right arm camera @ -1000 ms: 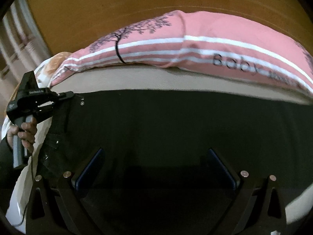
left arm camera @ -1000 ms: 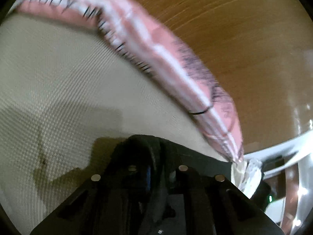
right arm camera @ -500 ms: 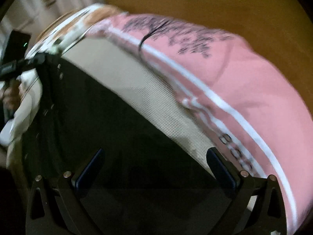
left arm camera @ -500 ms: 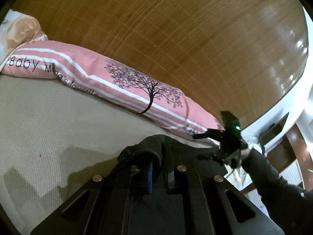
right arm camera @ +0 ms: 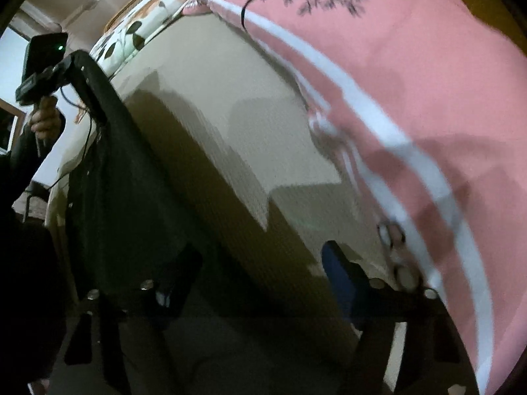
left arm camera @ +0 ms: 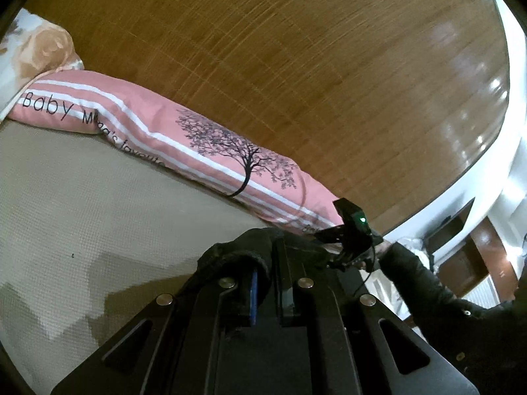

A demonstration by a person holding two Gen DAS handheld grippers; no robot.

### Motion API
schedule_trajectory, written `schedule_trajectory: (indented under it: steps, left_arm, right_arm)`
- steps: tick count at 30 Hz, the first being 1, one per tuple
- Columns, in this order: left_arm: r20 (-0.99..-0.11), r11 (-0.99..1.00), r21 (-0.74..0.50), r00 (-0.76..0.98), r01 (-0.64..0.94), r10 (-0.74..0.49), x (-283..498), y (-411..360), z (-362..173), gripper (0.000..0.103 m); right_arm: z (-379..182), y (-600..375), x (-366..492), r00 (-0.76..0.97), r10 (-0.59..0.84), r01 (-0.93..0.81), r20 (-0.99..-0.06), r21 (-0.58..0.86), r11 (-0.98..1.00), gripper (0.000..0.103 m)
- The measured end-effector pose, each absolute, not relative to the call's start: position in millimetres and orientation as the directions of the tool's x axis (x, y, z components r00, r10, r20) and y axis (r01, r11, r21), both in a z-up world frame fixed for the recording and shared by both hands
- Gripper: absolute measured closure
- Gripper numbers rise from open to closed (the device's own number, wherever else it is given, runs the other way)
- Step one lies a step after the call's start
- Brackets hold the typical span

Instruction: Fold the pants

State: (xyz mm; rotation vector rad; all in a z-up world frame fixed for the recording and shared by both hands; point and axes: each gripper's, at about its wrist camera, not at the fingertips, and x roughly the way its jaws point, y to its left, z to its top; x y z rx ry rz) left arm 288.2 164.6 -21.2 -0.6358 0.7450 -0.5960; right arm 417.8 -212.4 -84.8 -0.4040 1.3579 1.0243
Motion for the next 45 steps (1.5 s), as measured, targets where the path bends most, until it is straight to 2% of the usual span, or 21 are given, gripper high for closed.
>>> schedule_trajectory:
  steps: [8,11,12,13,16,22,27,35,41,43,45]
  left_arm:
    - [-0.443,0.685,-0.686,0.604,0.247,-0.662,294.0,162.4,-26.1,0.095]
    - [-0.465,0.705,-0.67,0.61,0.232,-0.642,298.1,159.6,-30.2,0.095]
    - [-0.472,0.715,-0.661,0.613,0.229,-0.633,299.0,158.9,-30.6,0.095]
    - [-0.483,0.73,-0.646,0.621,0.223,-0.617,299.8,158.0,-30.9,0.095]
    - [-0.505,0.762,-0.609,0.633,0.221,-0.587,299.2,156.0,-29.9,0.095]
    - [-0.493,0.765,-0.59,0.637,0.257,-0.593,275.9,156.2,-14.3,0.095]
    - [-0.486,0.763,-0.57,0.624,0.304,-0.612,237.5,152.1,6.2,0.095]
    - [-0.55,0.764,-0.541,0.538,0.352,-0.638,144.0,141.8,11.1,0.094]
    - [-0.665,0.795,-0.488,0.436,0.361,-0.606,86.0,137.6,-22.2,0.092]
    - [-0.736,0.826,-0.417,0.393,0.38,-0.551,73.0,130.4,-40.1,0.09]
    - [-0.77,0.838,-0.39,0.365,0.38,-0.524,66.5,124.2,-53.9,0.09]
  right_arm:
    - [-88.3,-252.1,410.5,-0.069,0.282,-0.772,-0.957,0.23,0.593,0.054]
    - [-87.9,-259.8,408.5,-0.02,0.252,-0.754,-0.967,0.18,0.632,0.07]
    - [-87.2,-261.4,406.6,-0.001,0.245,-0.75,-0.969,0.163,0.641,0.083]
    - [-85.2,-262.5,403.2,0.031,0.24,-0.746,-0.97,0.138,0.652,0.088]
    - [-73.6,-267.1,391.2,0.133,0.24,-0.718,-0.962,0.073,0.693,0.09]
    - [-35.0,-266.4,340.5,0.362,0.17,-0.633,-0.917,-0.108,0.767,0.094]
    - [-3.7,-269.7,283.0,0.471,0.127,-0.549,-0.873,-0.178,0.817,0.095]
    - [14.1,-286.8,158.1,0.51,0.137,-0.448,-0.849,-0.126,0.885,0.095]
    - [-31.2,-292.5,78.2,0.425,0.171,-0.391,-0.889,-0.01,0.92,0.096]
    - [-49.3,-292.8,64.0,0.404,0.174,-0.367,-0.898,0.015,0.93,0.096]
    - [-61.8,-293.6,57.7,0.387,0.184,-0.345,-0.904,0.043,0.938,0.096]
